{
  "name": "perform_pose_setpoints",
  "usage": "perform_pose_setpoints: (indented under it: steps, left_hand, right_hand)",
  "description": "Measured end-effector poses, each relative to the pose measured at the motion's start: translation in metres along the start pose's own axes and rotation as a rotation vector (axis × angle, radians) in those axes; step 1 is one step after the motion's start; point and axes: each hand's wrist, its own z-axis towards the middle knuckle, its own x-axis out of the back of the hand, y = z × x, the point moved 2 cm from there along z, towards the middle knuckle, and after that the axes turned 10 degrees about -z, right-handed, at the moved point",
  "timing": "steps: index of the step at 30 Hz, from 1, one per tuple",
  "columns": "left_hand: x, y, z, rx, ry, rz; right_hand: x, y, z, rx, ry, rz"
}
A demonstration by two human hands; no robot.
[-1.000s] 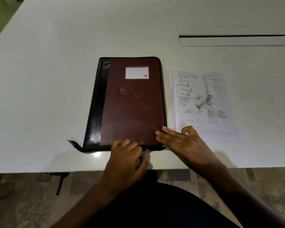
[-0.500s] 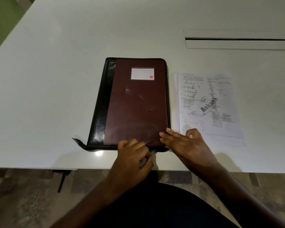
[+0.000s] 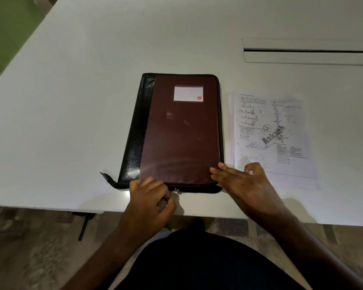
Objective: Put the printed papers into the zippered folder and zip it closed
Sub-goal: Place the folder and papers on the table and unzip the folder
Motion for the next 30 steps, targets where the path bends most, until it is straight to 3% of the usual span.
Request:
perform_pose_setpoints:
  steps: [9,13,23,30]
  left_hand:
    - [0.034,-0.036,-0.018,0.114,0.132,0.048]
    - [0.050,-0.047,-0.028,0.183,0.168,0.080]
    - [0.090,-0.088,-0.051,0.342,0.227,-0.023]
    - [0.102,-0.101,-0.044,0.352,0.172,-0.069]
  right_hand:
    - [-0.001,0.000,0.000,0.029,0.031,-0.006]
    - [-0.009,0.003,-0.002,0.006,-0.037,0.126]
    - [-0.018,0.003,-0.004,0.068,-0.075,-0.027]
    - [-0.002,-0.006,0.006,0.067,-0.023,-0.065]
